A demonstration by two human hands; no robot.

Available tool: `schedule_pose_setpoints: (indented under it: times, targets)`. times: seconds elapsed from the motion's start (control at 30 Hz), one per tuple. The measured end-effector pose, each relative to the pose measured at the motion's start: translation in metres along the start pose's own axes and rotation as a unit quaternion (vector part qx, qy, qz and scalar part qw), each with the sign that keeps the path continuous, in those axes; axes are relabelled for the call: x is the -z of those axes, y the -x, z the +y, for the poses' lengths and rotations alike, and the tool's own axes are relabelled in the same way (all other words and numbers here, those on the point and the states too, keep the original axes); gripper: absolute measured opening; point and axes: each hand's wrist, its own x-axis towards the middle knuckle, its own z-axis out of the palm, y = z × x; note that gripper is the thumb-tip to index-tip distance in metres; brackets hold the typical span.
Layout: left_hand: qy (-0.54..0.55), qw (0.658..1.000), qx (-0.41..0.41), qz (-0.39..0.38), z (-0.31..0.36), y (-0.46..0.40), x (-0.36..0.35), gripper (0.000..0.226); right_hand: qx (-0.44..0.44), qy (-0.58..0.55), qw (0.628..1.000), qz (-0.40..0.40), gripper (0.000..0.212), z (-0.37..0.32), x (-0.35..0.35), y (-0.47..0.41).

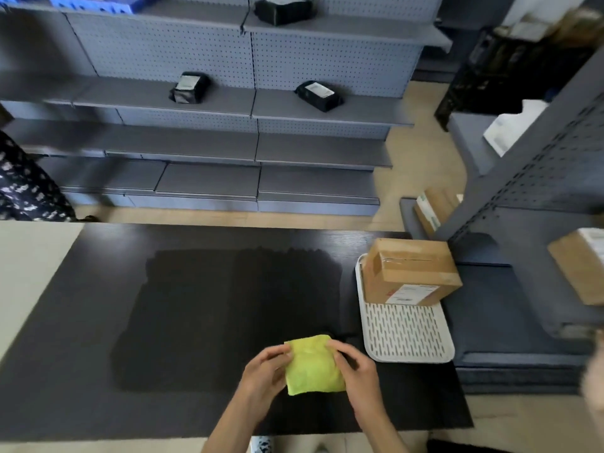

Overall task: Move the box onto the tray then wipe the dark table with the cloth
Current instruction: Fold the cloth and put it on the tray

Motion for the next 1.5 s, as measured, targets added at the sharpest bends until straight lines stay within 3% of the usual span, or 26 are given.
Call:
schedule_pose_setpoints:
  times: [0.23,0.43,0.6,0.77,1.03,1.17,1.23,1.3,1.43,1.5]
  targets:
    - [-0.136,0.985,-0.021,-0.104,-0.008,-0.044,-0.057,0.03,-0.048,-0.032,0.995,0.085,0.039,0.007,0.054,-0.007]
    - [-0.315,0.926,-0.114,-0.173,-0.026,-0.081,-0.11,0.057,-0.066,0.003,0.994,0.091,0.06,0.02,0.106,-0.041]
    - [-0.402,0.889,-0.156,-0.153,-0.039,-0.102,-0.168,0.058,-0.078,0.049,0.994,0.065,0.066,0.033,0.152,-0.078]
    - [-0.47,0.861,-0.14,-0.138,-0.062,-0.125,-0.216,0.06,-0.095,0.132,0.985,0.062,0.067,0.048,0.189,-0.114]
    - [-0.571,0.807,-0.11,-0.107,-0.098,-0.153,-0.246,0.069,-0.133,0.295,0.946,0.033,0.065,0.056,0.206,-0.152]
    - [-0.602,0.786,-0.125,-0.068,-0.1,-0.151,-0.256,0.059,-0.093,0.356,0.929,-0.018,0.067,0.059,0.212,-0.153]
    - [-0.64,0.751,-0.16,-0.036,-0.1,-0.148,-0.258,0.055,-0.062,0.391,0.916,-0.069,0.067,0.061,0.213,-0.149]
    - [-0.698,0.691,-0.186,-0.032,-0.099,-0.146,-0.259,0.056,-0.047,0.415,0.9,-0.121,0.067,0.063,0.213,-0.148]
    - [-0.817,0.545,-0.153,-0.11,-0.094,-0.148,-0.262,0.061,-0.093,0.436,0.881,-0.159,0.074,0.06,0.206,-0.145]
    - [-0.836,0.515,-0.13,-0.138,-0.089,-0.149,-0.26,0.064,-0.111,0.443,0.875,-0.157,0.075,0.058,0.199,-0.144]
